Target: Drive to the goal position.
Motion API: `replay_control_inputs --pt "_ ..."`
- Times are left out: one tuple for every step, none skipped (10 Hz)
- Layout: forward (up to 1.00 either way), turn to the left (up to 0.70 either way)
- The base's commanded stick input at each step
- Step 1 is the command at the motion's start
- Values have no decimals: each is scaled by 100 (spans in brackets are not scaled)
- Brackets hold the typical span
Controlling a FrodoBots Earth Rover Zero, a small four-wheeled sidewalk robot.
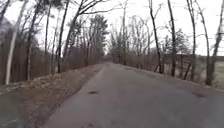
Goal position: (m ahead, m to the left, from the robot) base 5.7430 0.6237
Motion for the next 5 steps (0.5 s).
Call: replay_control_inputs --pt "85 0" --pt "85 -10" --pt "85 -20" --pt "85 -31" --pt "85 -26"
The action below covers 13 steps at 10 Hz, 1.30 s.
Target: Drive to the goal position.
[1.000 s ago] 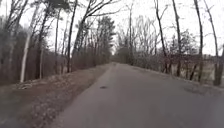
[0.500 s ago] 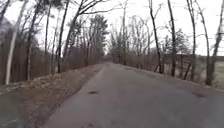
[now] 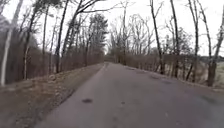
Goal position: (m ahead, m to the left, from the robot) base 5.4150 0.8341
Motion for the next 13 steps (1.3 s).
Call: replay_control_inputs --pt "85 -14" --pt "85 -3" --pt "85 0" --pt "85 0" --pt "85 0" --pt "85 0" --pt "85 0" --pt "85 0" --pt "85 0" --pt "85 0" --pt "85 0" --pt "85 0" --pt "85 0"
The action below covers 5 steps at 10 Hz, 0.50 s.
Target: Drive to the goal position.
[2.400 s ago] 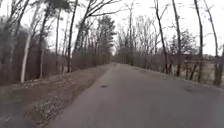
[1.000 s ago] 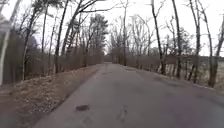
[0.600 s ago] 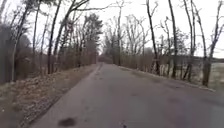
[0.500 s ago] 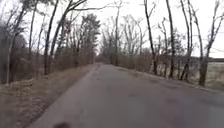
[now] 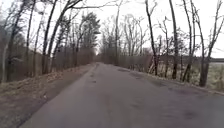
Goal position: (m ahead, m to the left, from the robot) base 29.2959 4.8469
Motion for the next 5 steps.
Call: replay_control_inputs --pt "85 0" --pt "85 0" --pt "85 0" --pt "85 0" --pt "85 0"
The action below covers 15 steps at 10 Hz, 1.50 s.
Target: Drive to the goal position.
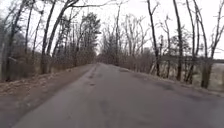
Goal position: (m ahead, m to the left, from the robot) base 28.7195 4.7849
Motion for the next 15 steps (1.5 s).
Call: replay_control_inputs --pt "85 0" --pt "85 0" --pt "85 0" --pt "85 0" --pt "85 0" --pt "85 0" --pt "85 0" --pt "85 0" --pt "85 0" --pt "85 34" --pt "85 34" --pt "85 34" --pt "85 0" --pt "85 0" --pt "85 0"
